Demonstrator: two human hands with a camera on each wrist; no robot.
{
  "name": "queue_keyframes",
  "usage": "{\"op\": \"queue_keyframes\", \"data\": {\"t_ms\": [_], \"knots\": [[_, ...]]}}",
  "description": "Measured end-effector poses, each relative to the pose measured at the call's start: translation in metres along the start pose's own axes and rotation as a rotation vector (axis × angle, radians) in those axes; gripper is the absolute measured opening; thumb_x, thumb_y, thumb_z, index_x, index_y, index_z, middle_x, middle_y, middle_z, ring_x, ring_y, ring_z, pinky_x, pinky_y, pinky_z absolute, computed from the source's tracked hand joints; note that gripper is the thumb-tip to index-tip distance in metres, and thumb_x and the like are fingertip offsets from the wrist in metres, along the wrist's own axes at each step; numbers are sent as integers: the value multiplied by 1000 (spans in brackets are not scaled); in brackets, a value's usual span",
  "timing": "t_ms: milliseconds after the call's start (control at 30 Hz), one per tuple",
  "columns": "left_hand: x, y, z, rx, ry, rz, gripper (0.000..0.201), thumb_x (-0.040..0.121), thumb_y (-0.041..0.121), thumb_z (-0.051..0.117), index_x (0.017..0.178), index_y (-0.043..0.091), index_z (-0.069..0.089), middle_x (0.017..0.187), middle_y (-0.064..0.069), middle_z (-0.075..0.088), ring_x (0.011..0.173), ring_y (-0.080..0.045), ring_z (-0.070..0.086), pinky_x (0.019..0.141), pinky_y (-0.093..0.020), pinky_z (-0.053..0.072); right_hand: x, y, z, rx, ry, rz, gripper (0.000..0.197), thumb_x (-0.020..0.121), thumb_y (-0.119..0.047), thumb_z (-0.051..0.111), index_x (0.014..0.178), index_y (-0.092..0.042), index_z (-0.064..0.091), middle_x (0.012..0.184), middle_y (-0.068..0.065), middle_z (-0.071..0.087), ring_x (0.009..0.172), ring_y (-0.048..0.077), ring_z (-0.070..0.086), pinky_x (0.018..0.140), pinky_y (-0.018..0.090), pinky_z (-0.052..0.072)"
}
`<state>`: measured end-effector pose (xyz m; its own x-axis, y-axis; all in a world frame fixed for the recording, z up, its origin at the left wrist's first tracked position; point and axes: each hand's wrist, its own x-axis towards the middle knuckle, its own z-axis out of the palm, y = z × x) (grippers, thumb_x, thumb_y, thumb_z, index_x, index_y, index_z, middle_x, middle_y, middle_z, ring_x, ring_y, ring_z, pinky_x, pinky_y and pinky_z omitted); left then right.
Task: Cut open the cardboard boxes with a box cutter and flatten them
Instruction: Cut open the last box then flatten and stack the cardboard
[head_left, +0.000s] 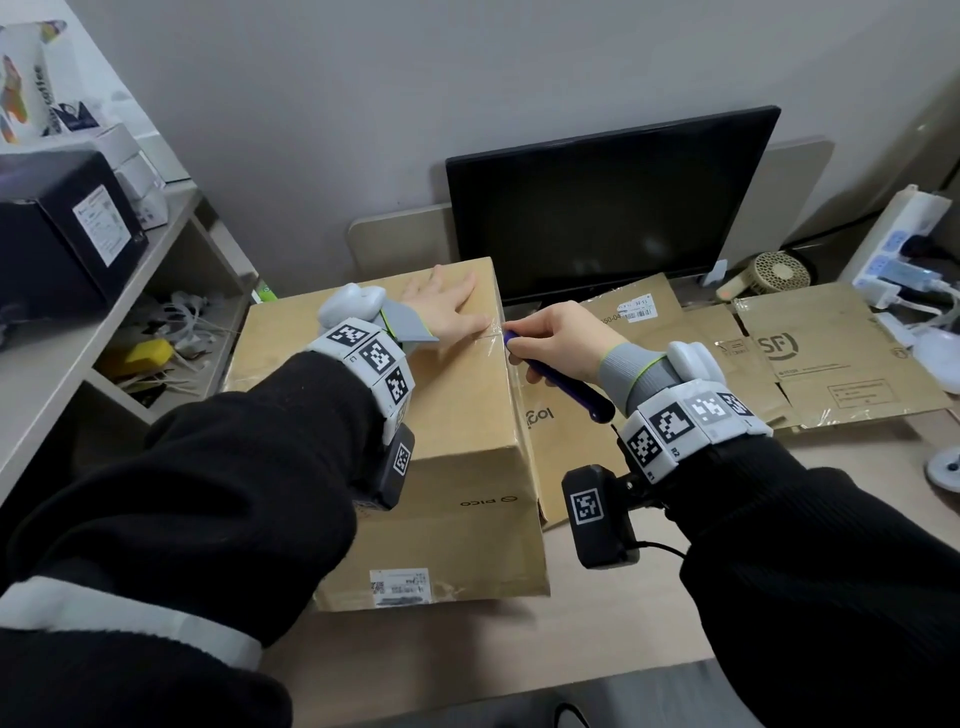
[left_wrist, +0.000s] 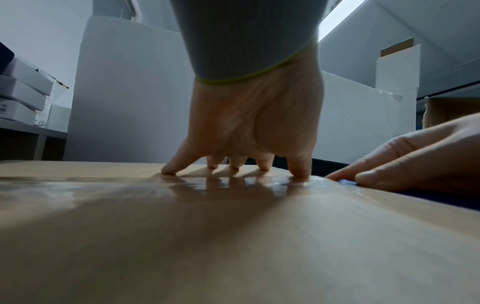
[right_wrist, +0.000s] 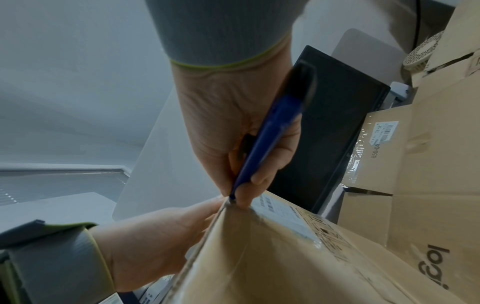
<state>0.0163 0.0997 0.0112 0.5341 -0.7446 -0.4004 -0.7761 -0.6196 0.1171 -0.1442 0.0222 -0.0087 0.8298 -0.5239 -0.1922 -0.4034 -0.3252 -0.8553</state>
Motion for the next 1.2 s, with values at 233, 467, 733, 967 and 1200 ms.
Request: {"op": "queue_keyframes", "data": {"t_ms": [233,467,733,967,1200], "knots": [[0,-1,0,12,16,14,70,98,54,34,152,33,-4,160,-9,-12,146,-38,-7,117,-47,3,-11,2,0,14,-41,-11,26,92,-19,54,112,-21,69,87,2,74,57,10,57,60,29,54],[10,-6,3,13,25,30,71,96,57,33,152,33,-4,160,-11,-11,146,-39,-5,118,-50,4,-34,7,5,8,-101,-29,24,94,-23,54,113,-23,69,87,-2,74,57,8,56,59,25,52],[2,-6,-4,-64,35,67,61,95,48,45,149,28,25,158,-11,16,144,-31,18,115,-40,21,-48,-5,-28,-9,-46,-37,26,90,-15,59,113,-23,67,83,0,74,57,10,55,51,20,48],[-43,-70,-20,-617,199,79,64,83,31,72,140,23,46,136,-3,53,124,-17,50,108,-30,35,-22,-54,-25,-5,138,-170,11,90,-17,59,100,-19,63,84,-2,74,61,9,61,56,18,51],[-89,-172,32,-610,325,-355,86,80,43,73,147,10,31,151,-12,35,137,-30,36,111,-36,31,19,-107,56,-284,-66,-272,14,85,-16,62,88,-30,59,94,-5,70,70,14,61,69,26,48]]}}
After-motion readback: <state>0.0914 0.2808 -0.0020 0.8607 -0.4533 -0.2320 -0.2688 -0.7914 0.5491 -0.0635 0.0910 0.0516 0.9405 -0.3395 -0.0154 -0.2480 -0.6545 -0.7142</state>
